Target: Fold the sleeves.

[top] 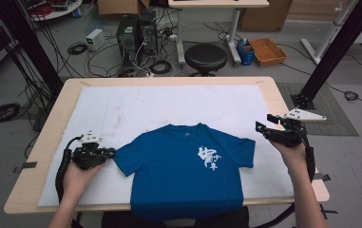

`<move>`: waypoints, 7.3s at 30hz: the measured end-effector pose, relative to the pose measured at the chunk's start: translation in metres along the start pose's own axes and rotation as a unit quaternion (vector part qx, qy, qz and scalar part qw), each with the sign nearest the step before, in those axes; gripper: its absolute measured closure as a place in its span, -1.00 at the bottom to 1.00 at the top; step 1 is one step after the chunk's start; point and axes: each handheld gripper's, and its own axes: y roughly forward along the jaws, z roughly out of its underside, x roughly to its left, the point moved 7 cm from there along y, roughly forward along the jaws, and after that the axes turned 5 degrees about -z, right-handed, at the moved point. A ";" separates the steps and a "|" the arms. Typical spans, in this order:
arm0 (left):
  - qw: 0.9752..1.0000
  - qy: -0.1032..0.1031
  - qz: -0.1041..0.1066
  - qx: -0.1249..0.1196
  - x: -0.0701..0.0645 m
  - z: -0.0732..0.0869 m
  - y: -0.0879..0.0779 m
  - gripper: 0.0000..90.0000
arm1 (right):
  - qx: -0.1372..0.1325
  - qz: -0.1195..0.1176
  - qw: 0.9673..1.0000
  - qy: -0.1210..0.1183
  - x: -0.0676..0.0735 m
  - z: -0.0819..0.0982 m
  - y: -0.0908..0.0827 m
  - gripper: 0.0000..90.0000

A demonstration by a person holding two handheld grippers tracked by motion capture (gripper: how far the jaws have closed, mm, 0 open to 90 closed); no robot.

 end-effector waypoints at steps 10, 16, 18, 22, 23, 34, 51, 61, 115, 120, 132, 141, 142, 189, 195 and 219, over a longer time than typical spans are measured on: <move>0.998 -0.037 0.039 -0.043 -0.013 -0.039 -0.026 0.95 | -0.005 -0.002 1.000 0.000 0.001 -0.002 -0.001 -0.17; 0.993 -0.067 0.072 -0.058 -0.047 -0.073 -0.032 0.95 | -0.004 -0.002 1.000 -0.001 0.001 -0.002 -0.002 -0.17; 0.992 -0.078 0.079 -0.062 -0.059 -0.081 -0.028 0.95 | -0.004 -0.004 1.000 -0.002 0.001 -0.003 -0.001 -0.17; 0.988 -0.091 0.103 -0.067 -0.080 -0.095 -0.017 0.95 | -0.005 -0.003 1.000 -0.003 0.001 -0.003 -0.002 -0.17; 0.988 -0.092 0.107 -0.070 -0.086 -0.099 -0.013 0.95 | -0.006 -0.003 1.000 -0.002 0.001 -0.003 -0.002 -0.17; 0.984 -0.096 0.141 -0.059 -0.128 -0.117 0.036 0.95 | -0.004 -0.002 1.000 -0.006 0.002 -0.003 -0.001 -0.17; 0.987 -0.012 0.103 -0.124 -0.133 -0.121 0.050 0.04 | 0.017 0.013 1.000 0.019 -0.007 0.009 0.004 -0.16; 0.983 -0.016 0.034 -0.180 -0.060 -0.104 0.005 -0.13 | 0.063 0.006 0.994 0.087 -0.017 0.037 0.018 0.12; 0.975 -0.053 0.059 -0.210 -0.010 -0.084 -0.023 -0.16 | 0.139 0.004 0.990 -0.025 0.098 -0.003 0.053 0.99; 0.976 -0.049 0.064 -0.203 -0.012 -0.084 -0.021 -0.16 | 0.153 -0.007 0.987 -0.056 0.133 -0.010 0.077 0.99; 0.977 -0.044 0.070 -0.194 -0.016 -0.083 -0.017 -0.16 | 0.151 -0.022 0.986 -0.071 0.156 -0.004 0.100 0.59; 0.977 -0.043 0.074 -0.193 -0.020 -0.085 -0.015 -0.16 | 0.131 -0.053 0.989 -0.042 0.144 0.030 0.050 0.56; 0.978 -0.042 0.073 -0.193 -0.020 -0.085 -0.015 -0.16 | 0.137 -0.055 0.988 -0.045 0.146 0.036 0.049 0.60; 0.978 0.018 0.050 -0.204 -0.044 -0.115 -0.018 -0.35 | 0.012 -0.084 0.996 0.005 0.092 -0.043 0.053 -0.18; 0.974 0.009 0.054 -0.220 -0.048 -0.120 -0.020 -0.35 | 0.013 -0.079 0.997 0.005 0.087 -0.043 0.051 -0.19; 0.975 -0.009 0.072 -0.209 -0.050 -0.113 -0.018 -0.35 | 0.013 -0.057 0.998 0.007 0.068 -0.031 0.040 -0.20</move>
